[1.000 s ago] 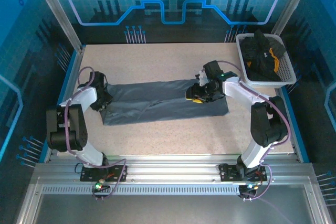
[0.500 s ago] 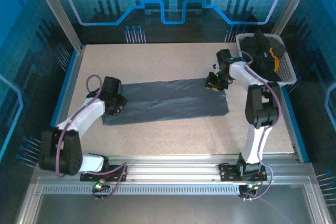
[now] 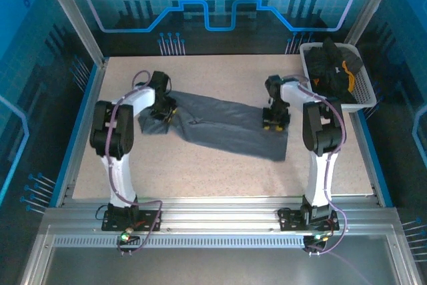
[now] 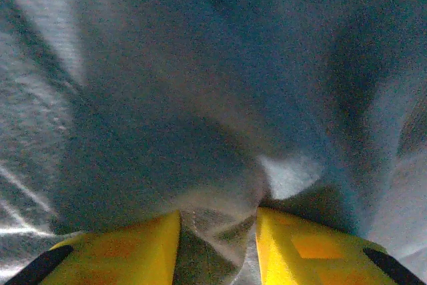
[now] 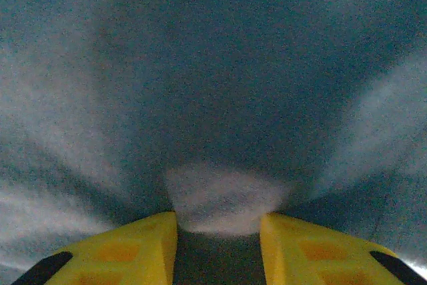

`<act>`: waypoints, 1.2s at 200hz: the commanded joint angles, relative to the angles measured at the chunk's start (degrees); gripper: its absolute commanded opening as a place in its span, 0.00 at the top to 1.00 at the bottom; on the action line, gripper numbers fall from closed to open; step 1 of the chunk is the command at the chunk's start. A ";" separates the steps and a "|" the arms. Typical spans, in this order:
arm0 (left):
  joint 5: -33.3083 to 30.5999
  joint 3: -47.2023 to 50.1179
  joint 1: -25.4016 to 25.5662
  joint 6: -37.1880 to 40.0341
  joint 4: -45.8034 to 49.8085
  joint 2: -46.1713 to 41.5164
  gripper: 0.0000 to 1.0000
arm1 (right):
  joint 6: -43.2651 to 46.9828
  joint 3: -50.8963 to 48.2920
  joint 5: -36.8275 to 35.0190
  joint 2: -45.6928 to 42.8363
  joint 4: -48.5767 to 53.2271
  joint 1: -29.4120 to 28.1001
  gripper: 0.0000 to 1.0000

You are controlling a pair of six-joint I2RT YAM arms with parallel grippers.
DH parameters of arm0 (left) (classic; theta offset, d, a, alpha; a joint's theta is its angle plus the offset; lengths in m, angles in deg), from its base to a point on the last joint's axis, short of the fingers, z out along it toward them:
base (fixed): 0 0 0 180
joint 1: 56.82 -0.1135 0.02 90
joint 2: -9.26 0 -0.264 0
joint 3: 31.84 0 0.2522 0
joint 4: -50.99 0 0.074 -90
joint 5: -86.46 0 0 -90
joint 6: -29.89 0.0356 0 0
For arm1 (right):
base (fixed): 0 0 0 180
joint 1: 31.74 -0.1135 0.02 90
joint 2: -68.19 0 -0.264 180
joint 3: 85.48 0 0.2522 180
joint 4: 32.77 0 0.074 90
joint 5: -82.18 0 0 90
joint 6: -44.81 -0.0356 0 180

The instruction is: Fold and stack the t-shirts

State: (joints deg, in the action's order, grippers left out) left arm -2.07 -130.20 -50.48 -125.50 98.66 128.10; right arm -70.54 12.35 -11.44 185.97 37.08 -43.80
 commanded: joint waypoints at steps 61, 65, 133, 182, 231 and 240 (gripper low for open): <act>12.38 -60.18 6.10 3.36 -5.77 41.38 0.61 | -24.45 -19.21 13.17 -11.97 -6.27 -23.49 0.60; 12.76 -61.99 6.41 2.52 -7.30 42.77 0.61 | -25.39 -18.80 14.31 -11.48 -7.36 -24.09 0.59; 11.14 -62.89 6.83 5.74 -15.89 33.16 0.47 | -30.11 -14.20 15.20 -17.16 -8.72 -23.88 0.51; 8.05 -24.96 8.27 14.02 -6.36 1.55 0.46 | -23.32 -23.57 12.20 -33.30 -4.69 -17.39 0.44; 17.99 17.74 13.24 20.20 4.19 -24.12 0.46 | -16.83 -40.34 15.64 -44.19 -5.27 -8.49 0.44; 20.57 24.87 14.66 19.49 4.58 -27.86 0.46 | -16.22 -41.94 16.76 -43.95 -6.64 -8.08 0.44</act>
State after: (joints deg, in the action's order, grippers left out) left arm 10.89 -121.92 -39.22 -109.28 92.87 104.26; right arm -90.75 -25.33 1.98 143.08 30.66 -53.42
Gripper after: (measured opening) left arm 0.534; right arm 0.561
